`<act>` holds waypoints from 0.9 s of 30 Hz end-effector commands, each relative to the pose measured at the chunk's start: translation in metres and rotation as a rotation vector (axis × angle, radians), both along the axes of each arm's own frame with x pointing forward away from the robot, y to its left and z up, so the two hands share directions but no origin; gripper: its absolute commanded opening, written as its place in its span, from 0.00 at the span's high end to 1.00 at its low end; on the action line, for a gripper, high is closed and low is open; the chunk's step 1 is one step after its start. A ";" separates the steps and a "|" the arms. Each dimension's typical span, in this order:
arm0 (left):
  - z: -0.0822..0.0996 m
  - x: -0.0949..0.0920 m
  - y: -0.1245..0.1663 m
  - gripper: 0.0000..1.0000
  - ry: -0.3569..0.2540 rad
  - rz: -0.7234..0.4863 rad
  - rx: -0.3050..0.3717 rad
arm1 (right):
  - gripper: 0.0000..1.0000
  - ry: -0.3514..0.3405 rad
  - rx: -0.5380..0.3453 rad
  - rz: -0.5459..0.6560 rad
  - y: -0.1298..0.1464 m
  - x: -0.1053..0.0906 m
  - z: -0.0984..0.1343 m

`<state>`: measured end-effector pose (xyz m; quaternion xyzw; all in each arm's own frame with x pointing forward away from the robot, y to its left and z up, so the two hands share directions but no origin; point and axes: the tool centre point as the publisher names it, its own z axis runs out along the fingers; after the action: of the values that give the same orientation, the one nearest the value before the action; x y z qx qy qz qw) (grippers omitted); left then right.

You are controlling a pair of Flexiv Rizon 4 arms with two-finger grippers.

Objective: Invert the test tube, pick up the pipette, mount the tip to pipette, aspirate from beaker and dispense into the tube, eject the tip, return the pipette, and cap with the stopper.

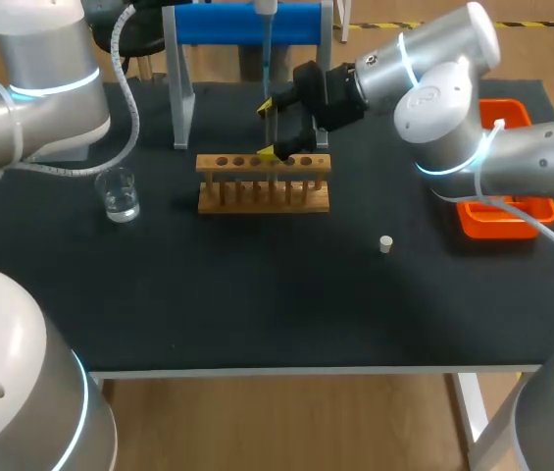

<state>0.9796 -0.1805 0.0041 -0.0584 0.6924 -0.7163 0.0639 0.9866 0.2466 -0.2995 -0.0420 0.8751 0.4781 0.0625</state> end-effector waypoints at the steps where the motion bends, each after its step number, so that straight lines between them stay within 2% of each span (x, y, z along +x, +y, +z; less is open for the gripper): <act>1: 0.001 0.001 0.001 1.00 0.001 -0.005 0.003 | 0.00 0.001 -0.002 0.001 -0.001 0.000 0.001; 27: -0.009 0.010 -0.004 1.00 0.020 -0.020 -0.022 | 0.00 0.001 -0.002 0.001 -0.001 0.000 0.001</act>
<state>0.9859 -0.1834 -0.0036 -0.0626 0.6869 -0.7222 0.0518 0.9866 0.2466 -0.2994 -0.0420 0.8751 0.4781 0.0625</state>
